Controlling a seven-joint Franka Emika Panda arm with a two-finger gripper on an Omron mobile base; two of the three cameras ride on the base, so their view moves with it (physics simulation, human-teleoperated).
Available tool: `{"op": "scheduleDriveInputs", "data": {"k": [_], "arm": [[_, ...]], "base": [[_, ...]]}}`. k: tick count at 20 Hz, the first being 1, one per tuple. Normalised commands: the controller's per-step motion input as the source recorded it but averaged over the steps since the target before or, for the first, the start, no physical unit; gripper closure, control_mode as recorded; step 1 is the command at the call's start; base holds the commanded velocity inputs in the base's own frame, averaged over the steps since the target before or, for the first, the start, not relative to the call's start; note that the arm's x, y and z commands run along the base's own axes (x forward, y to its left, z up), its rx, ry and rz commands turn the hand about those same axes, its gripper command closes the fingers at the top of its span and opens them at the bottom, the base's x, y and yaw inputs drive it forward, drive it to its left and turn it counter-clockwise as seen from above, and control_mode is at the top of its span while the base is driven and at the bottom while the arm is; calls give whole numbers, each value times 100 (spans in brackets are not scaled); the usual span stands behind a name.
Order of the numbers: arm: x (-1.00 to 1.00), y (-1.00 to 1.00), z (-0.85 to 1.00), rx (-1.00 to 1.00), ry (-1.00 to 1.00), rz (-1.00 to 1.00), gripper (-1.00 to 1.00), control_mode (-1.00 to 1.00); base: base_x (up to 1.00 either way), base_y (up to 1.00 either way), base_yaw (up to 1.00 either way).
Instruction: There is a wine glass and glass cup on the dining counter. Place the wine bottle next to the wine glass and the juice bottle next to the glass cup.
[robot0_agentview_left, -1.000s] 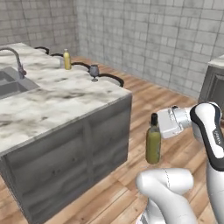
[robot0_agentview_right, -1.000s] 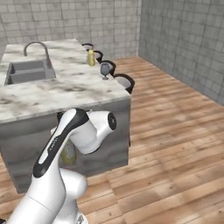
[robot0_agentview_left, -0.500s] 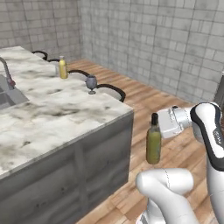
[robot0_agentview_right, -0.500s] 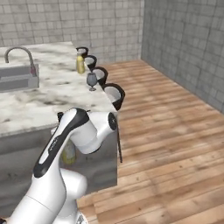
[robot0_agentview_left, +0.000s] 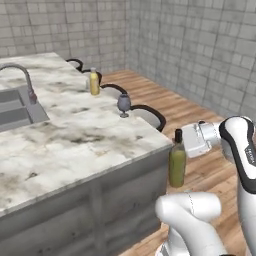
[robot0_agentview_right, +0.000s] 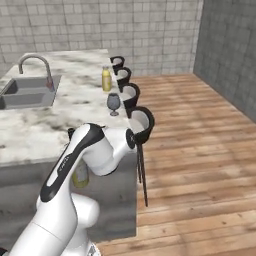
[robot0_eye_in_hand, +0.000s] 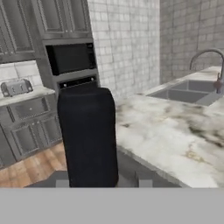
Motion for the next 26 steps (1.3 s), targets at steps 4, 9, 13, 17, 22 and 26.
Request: {"op": "scheduleDriveInputs", "data": {"k": [4, 9, 13, 17, 22, 26], "arm": [[0, 0, 0, 0, 0, 0, 100, 100], [0, 0, 0, 0, 0, 0, 100, 100], [0, 0, 0, 0, 0, 0, 100, 100], [0, 0, 0, 0, 0, 0, 100, 100], [0, 0, 0, 0, 0, 0, 100, 100], [0, 0, 0, 0, 0, 0, 100, 100]], "base": [[64, -35, 30], [63, -42, 22], [51, -36, 35], [39, -28, 51], [38, -36, 39], [36, -53, 20]]}}
